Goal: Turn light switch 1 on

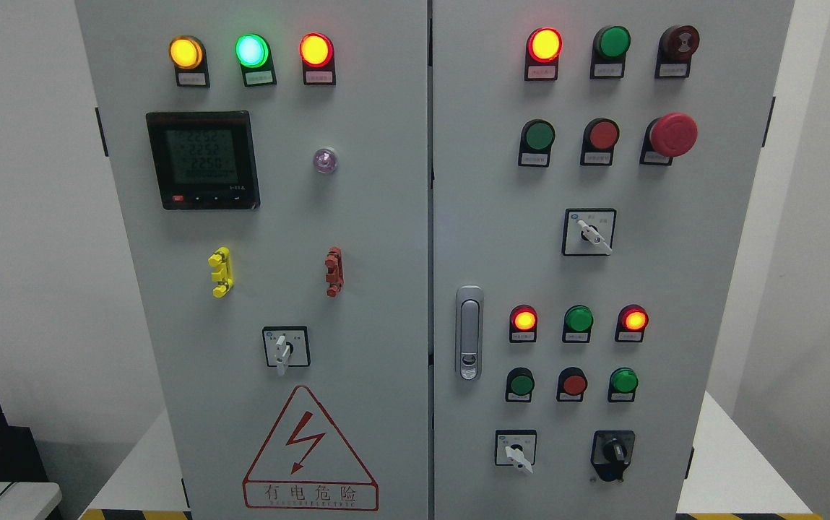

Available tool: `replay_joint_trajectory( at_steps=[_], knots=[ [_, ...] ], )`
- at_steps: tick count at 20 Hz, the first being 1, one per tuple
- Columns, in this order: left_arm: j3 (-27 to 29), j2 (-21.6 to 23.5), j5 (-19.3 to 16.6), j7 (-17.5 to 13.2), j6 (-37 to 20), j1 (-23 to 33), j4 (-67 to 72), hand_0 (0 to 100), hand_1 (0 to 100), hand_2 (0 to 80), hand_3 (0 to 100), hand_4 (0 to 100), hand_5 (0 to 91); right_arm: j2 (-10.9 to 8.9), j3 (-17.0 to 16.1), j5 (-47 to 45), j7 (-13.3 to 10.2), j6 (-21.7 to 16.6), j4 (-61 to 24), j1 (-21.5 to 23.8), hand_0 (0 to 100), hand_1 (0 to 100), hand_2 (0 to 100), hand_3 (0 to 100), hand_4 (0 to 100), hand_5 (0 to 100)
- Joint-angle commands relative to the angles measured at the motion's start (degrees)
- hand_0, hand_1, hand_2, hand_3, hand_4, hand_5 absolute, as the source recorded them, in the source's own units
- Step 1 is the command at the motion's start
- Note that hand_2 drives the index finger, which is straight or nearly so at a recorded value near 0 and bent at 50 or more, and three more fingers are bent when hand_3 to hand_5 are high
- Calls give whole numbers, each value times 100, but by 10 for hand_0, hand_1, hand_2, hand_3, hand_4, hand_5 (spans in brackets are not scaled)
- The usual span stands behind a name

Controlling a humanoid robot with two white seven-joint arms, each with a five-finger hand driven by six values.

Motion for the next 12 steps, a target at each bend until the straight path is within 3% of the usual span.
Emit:
replay_joint_trajectory(
  at_steps=[1,9,12],
  knots=[
    [1115,106,5,-24,-32,195,-2227,445,167,144,324,393,0,0,114,-149,4,3,0,0,120,389,0,0,0,0],
    [1652,88,5,-384,-14,204,-4390,460,201,231,441,481,2,0,114,-149,4,3,0,0,120,389,0,0,0,0],
    [1705,80,14,-630,-14,186,-5084,468,199,250,490,537,85,0,114,-149,4,3,0,0,120,389,0,0,0,0]
  ],
)
